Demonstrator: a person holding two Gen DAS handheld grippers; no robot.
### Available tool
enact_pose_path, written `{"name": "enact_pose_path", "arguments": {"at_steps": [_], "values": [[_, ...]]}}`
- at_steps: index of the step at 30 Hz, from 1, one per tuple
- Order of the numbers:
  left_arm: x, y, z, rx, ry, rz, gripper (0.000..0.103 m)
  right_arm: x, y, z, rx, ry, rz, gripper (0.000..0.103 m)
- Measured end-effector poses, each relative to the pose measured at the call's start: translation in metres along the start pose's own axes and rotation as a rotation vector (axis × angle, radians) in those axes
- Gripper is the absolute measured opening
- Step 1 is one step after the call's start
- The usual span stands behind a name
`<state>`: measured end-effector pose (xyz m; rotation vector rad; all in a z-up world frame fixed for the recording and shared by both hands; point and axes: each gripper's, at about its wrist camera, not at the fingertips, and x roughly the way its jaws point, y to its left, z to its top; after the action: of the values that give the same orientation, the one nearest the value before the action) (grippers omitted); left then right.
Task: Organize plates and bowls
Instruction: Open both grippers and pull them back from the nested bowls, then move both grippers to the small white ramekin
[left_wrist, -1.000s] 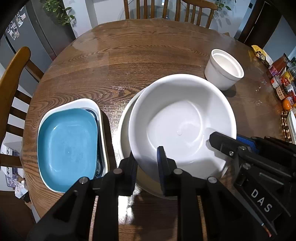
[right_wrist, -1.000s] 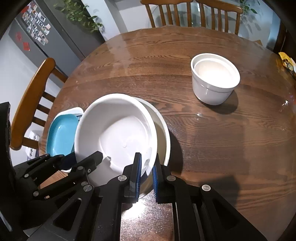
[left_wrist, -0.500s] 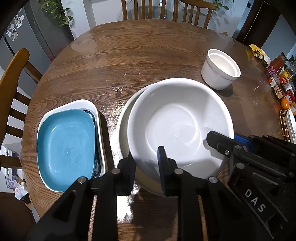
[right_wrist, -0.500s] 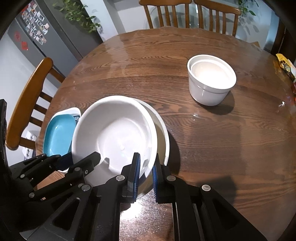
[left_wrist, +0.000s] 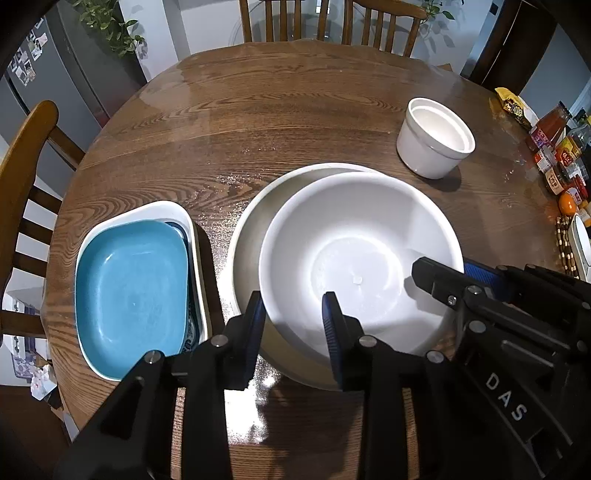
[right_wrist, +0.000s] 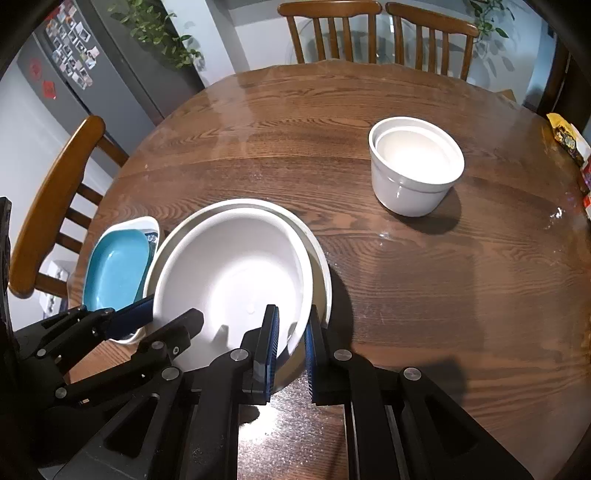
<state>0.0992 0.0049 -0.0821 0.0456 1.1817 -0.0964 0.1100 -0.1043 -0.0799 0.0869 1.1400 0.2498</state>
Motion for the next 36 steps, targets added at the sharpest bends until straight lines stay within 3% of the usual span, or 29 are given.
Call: {"name": "enact_pose_path", "arguments": {"at_steps": [12,15,19,24,27,32,33,34,36], "values": [[-0.009,0.0,-0.001,0.008,-0.027,0.013,0.035,-0.008,0.001,0.0,-0.007,-0.02,-0.013,0.011],[-0.013,0.0,0.0,0.01,-0.037,0.008,0.042,-0.011,0.0,-0.001,-0.004,-0.029,-0.013,0.011],[-0.017,-0.001,-0.001,0.016,-0.058,0.034,0.058,-0.016,-0.003,-0.003,0.006,-0.04,-0.015,0.011],[-0.021,0.003,0.0,0.0,-0.066,0.035,0.06,-0.02,-0.006,-0.005,0.012,-0.053,-0.009,0.011],[-0.023,0.005,0.0,-0.009,-0.074,0.035,0.069,-0.023,-0.007,-0.005,0.015,-0.061,-0.011,0.011],[-0.027,0.008,0.0,-0.015,-0.086,0.038,0.072,-0.028,-0.009,-0.005,0.019,-0.073,-0.007,0.012],[-0.028,0.008,0.0,-0.018,-0.088,0.04,0.073,-0.029,-0.01,-0.005,0.021,-0.076,-0.005,0.019],[-0.029,0.009,0.0,-0.021,-0.092,0.047,0.075,-0.03,-0.011,-0.006,0.026,-0.082,-0.004,0.036],[-0.032,0.011,0.0,-0.028,-0.1,0.051,0.077,-0.035,-0.016,-0.007,0.04,-0.102,-0.011,0.05]]}}
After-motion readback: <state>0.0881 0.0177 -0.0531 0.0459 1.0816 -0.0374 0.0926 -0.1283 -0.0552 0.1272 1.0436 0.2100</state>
